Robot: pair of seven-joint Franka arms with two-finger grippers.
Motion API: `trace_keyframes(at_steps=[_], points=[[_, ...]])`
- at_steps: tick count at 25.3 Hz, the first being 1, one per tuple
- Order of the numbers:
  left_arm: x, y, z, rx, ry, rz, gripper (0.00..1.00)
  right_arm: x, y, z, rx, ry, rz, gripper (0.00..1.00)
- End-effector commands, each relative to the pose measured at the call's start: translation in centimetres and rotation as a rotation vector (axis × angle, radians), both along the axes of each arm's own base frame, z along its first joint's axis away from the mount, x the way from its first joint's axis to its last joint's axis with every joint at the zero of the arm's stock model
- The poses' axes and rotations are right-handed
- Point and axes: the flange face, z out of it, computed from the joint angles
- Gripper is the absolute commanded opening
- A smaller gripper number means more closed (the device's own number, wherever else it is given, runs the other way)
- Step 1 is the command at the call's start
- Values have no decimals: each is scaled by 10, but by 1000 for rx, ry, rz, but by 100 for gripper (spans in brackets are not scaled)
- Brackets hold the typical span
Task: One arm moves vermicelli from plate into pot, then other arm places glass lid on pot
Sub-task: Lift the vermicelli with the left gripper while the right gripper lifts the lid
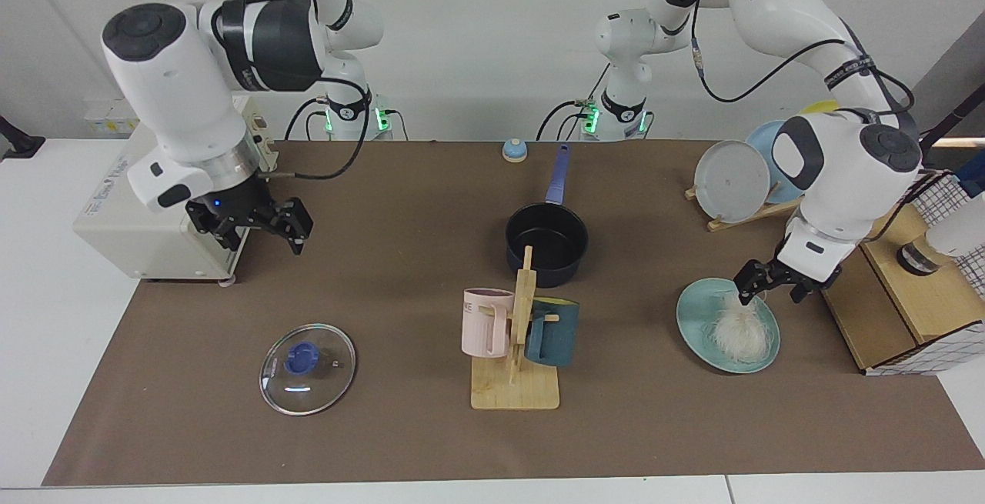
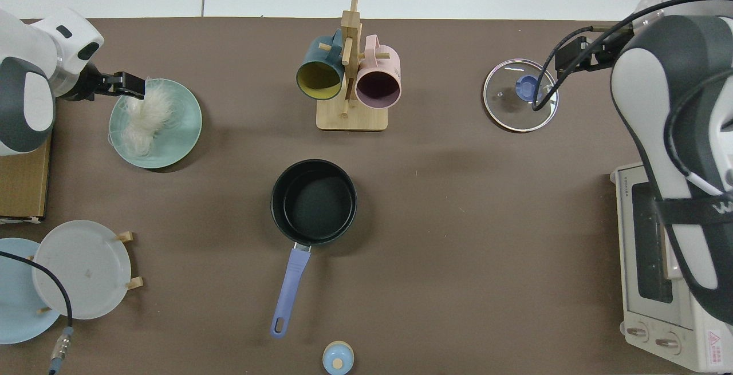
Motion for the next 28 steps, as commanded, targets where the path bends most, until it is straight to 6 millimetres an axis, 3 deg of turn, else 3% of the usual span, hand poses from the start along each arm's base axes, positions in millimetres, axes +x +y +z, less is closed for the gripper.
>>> trace_keyframes(at_steps=[1, 3, 7, 11, 19, 21, 25, 28], points=[[14, 0, -37, 11, -32, -20, 100, 39, -4, -42, 10, -31, 41, 99], [9, -5, -55, 7, -14, -21, 100, 52, -16, -67, 11, -46, 44, 99], [1, -12, -77, 6, -3, -32, 100, 70, -19, -116, -13, -53, 116, 99], [-5, -13, -87, 9, 9, -48, 100, 77, -8, -138, -34, -67, 129, 99], [-13, -15, -108, 9, -4, -66, 100, 79, -5, -203, -30, -10, 147, 100], [-13, -16, -110, 9, -4, -67, 100, 76, -5, -212, -27, 2, 149, 100], [-15, -14, -118, 10, 0, -68, 99, 77, -12, -212, -24, -12, 151, 100], [-15, -9, -125, 9, -10, -64, 93, 75, -14, -224, -12, -11, 167, 100]])
